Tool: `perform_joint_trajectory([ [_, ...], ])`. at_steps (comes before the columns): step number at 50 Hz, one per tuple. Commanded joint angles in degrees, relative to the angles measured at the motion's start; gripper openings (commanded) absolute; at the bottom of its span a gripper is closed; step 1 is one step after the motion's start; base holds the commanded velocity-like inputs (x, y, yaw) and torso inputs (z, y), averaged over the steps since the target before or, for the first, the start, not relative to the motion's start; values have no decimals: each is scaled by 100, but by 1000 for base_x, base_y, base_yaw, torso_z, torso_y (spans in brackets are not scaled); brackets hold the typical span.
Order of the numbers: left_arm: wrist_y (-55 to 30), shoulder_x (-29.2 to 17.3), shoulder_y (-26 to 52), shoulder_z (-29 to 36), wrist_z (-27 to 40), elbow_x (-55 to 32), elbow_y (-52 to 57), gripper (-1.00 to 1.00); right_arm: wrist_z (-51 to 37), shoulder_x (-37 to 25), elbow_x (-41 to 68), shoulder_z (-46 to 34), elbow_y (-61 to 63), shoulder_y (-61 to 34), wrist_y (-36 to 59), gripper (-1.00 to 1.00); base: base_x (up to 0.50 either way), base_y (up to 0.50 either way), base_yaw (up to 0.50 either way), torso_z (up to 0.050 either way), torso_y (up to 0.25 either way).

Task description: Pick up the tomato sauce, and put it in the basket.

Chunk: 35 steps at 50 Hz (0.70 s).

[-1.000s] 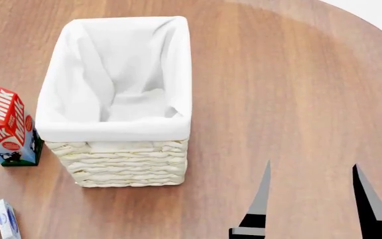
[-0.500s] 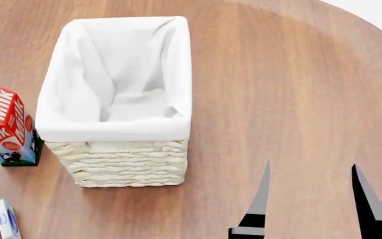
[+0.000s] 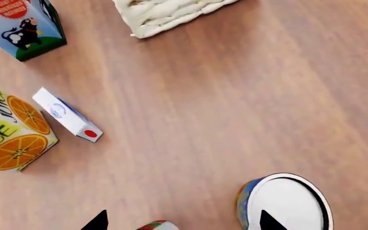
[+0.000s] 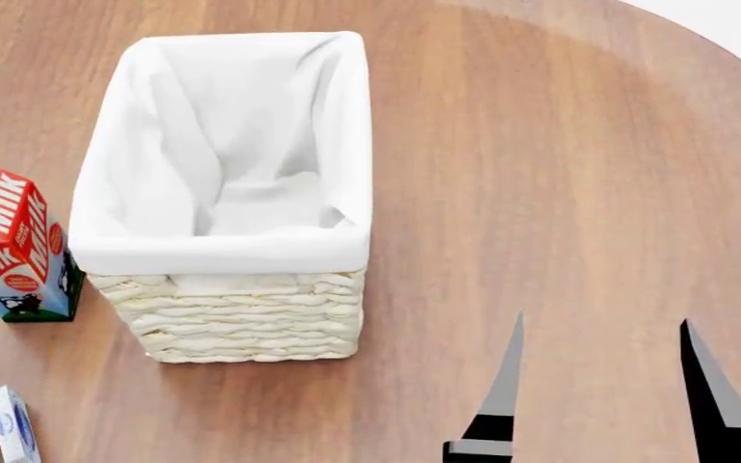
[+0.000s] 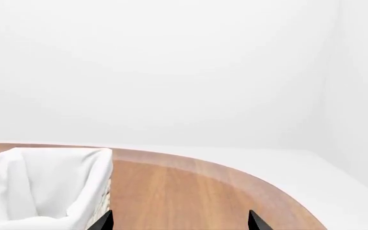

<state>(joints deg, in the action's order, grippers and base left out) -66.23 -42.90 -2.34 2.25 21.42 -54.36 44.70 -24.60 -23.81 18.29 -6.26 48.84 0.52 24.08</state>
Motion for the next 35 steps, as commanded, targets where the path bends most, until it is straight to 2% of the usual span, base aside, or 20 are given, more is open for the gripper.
perform_joint_trajectory([
  [1,282,11,-169,-295,-60,158,-46,100,186,100,-84,94,28,2,-4,100,0,0,0,0,0],
  [7,828,50,-451,-44,-300,722,-460,100,165,89,-67,92,34,-8,17,100,0,0,0,0,0],
  [35,1450,88,-797,335,-539,1371,-1210,100,125,46,-76,11,-22,-24,-42,100,0,0,0,0,0],
])
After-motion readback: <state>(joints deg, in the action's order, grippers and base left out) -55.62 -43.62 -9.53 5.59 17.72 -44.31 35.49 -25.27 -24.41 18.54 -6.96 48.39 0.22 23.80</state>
